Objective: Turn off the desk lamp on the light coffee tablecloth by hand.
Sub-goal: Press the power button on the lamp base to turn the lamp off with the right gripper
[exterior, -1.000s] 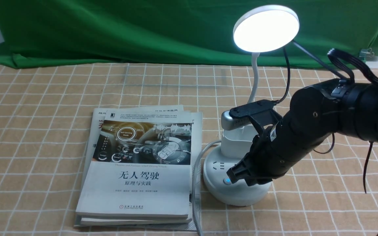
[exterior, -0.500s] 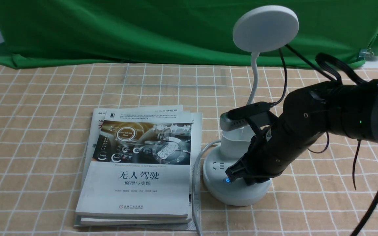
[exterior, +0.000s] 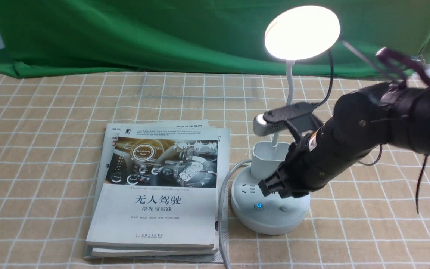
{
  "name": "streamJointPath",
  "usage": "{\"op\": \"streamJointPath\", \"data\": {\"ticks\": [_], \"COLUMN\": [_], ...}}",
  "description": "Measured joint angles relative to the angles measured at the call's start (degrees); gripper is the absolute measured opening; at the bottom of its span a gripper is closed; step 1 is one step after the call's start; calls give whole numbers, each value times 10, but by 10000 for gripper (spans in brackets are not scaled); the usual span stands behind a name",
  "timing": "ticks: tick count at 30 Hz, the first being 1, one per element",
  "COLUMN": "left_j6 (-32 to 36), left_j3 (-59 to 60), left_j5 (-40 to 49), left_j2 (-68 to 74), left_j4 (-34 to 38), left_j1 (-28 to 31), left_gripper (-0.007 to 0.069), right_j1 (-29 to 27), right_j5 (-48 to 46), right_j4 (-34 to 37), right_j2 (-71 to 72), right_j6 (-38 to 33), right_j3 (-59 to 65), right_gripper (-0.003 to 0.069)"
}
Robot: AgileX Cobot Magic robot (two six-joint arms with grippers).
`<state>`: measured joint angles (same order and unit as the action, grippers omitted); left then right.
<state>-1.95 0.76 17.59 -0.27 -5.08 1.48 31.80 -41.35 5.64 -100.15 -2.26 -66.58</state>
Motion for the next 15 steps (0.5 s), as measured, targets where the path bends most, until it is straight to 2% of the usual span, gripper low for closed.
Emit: {"op": "streamJointPath", "data": {"ticks": [15], "left_j6": [0], "left_j3": [0], "left_j5": [0], "left_j2": [0], "left_j4": [0], "left_j1": [0], "left_gripper": [4], "right_j1": [0], "right_j5": [-14], "right_j4": [-1], "right_j2": [-53], "right_j6": [-3], "right_j3": [-6], "right_gripper": [39]}}
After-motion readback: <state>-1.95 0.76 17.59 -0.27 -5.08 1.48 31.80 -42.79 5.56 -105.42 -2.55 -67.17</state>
